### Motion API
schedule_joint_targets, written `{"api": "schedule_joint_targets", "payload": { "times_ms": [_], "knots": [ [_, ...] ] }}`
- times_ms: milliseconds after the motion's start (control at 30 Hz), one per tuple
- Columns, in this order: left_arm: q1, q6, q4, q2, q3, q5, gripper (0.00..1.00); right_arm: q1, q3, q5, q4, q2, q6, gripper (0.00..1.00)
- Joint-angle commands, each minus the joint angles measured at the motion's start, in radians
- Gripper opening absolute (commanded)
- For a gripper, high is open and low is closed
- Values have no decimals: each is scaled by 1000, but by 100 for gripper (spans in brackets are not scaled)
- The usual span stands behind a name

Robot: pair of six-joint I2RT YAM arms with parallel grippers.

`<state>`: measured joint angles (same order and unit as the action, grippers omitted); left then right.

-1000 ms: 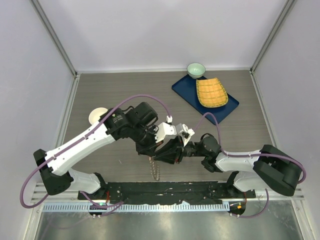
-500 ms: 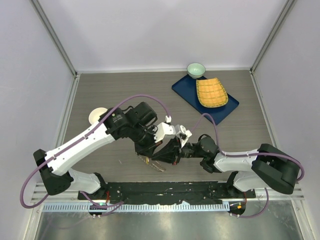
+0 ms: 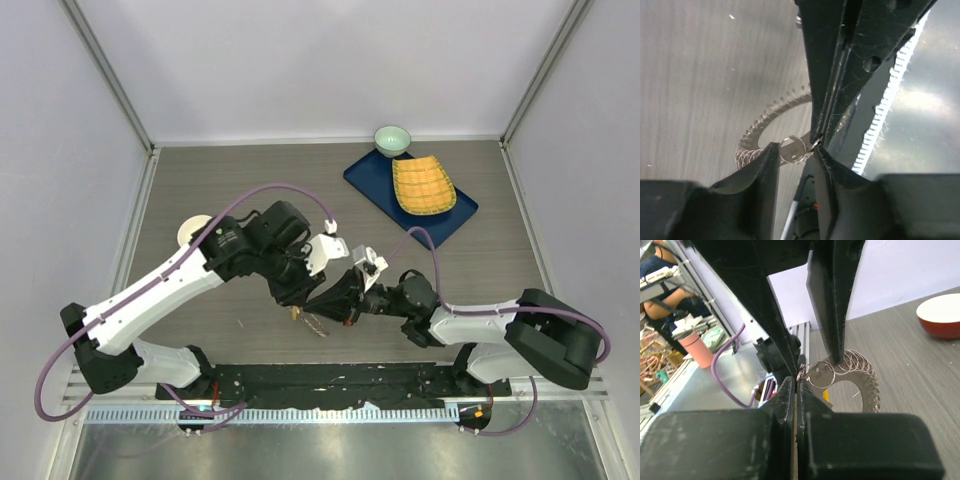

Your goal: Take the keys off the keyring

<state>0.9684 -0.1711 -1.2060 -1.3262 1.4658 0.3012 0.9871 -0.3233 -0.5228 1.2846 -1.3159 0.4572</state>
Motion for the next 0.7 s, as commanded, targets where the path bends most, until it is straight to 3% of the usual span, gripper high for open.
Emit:
{"api": "schedule_joint_targets", "payload": {
  "times_ms": [0, 67, 167, 267, 433, 667],
  "knots": [
    [7, 132, 377, 102, 64, -36, 55, 10, -3, 93, 383, 59, 6, 1],
    [7, 160, 458, 148, 64, -77, 69, 10, 3, 115, 383, 96, 5, 1],
    [7, 194, 531, 189, 47, -155, 77, 10, 10, 168, 383, 136, 6, 1],
    [7, 203, 603, 268, -5, -224, 78, 10, 15, 201, 383, 170, 6, 1],
    [7, 180, 697, 432, -122, -185, 77, 10, 9, 251, 383, 221, 21, 1],
    [7, 143, 645, 496, -223, -125, 71, 10, 3, 282, 383, 264, 43, 1]
  ]
}}
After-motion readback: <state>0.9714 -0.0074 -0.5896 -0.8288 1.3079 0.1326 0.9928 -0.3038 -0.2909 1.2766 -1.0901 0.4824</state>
